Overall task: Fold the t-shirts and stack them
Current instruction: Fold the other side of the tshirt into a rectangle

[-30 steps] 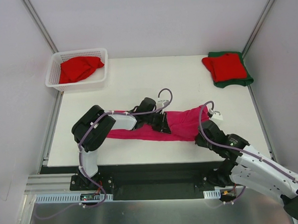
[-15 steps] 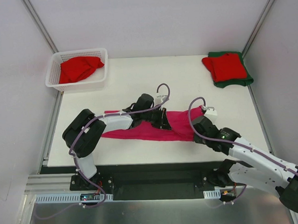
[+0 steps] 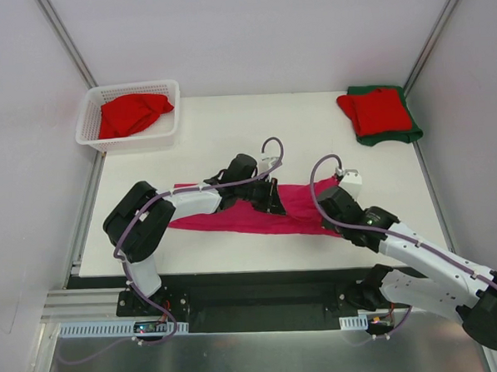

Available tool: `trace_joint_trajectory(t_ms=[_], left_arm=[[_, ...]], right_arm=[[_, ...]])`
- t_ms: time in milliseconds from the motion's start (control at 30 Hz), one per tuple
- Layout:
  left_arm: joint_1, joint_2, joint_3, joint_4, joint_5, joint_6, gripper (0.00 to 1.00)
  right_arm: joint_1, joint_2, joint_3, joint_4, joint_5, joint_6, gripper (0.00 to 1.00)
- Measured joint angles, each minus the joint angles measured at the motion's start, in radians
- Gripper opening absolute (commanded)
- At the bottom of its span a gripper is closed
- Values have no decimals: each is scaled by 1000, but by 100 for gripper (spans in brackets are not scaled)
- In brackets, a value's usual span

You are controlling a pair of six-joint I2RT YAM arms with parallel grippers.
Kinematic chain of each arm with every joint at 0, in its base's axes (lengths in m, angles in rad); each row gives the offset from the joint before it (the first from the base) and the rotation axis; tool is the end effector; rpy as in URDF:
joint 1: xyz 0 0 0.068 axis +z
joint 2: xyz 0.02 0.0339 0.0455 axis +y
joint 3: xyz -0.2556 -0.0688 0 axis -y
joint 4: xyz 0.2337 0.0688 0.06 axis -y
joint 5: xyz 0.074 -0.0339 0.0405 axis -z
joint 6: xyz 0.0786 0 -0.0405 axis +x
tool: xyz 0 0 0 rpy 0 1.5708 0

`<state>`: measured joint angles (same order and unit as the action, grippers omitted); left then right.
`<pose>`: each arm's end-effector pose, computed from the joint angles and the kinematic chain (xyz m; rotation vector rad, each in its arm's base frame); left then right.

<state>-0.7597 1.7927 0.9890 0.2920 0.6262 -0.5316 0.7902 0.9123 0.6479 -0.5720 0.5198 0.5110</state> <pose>0.2595 -0.3101 0.1688 0.6845 2.2026 -1.3841 0.1686 0.1147 0.2069 -0.0855 2.2696 0.0483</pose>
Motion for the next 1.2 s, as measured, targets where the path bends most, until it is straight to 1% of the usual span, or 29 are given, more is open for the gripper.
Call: trace_joint_trajectory(t_ms=[767,967,1200], left_arm=[[0,18,49,0,27,-1,2],[0,20,49,-1,45,-2,2],[-10,18,42,0,55,-2,1]], right_arm=[[-126,31,77,7,32,-118,1],[-131,29,124,-11,-6,-136,1],[-131,-27,148,-70,-13,-146,1]])
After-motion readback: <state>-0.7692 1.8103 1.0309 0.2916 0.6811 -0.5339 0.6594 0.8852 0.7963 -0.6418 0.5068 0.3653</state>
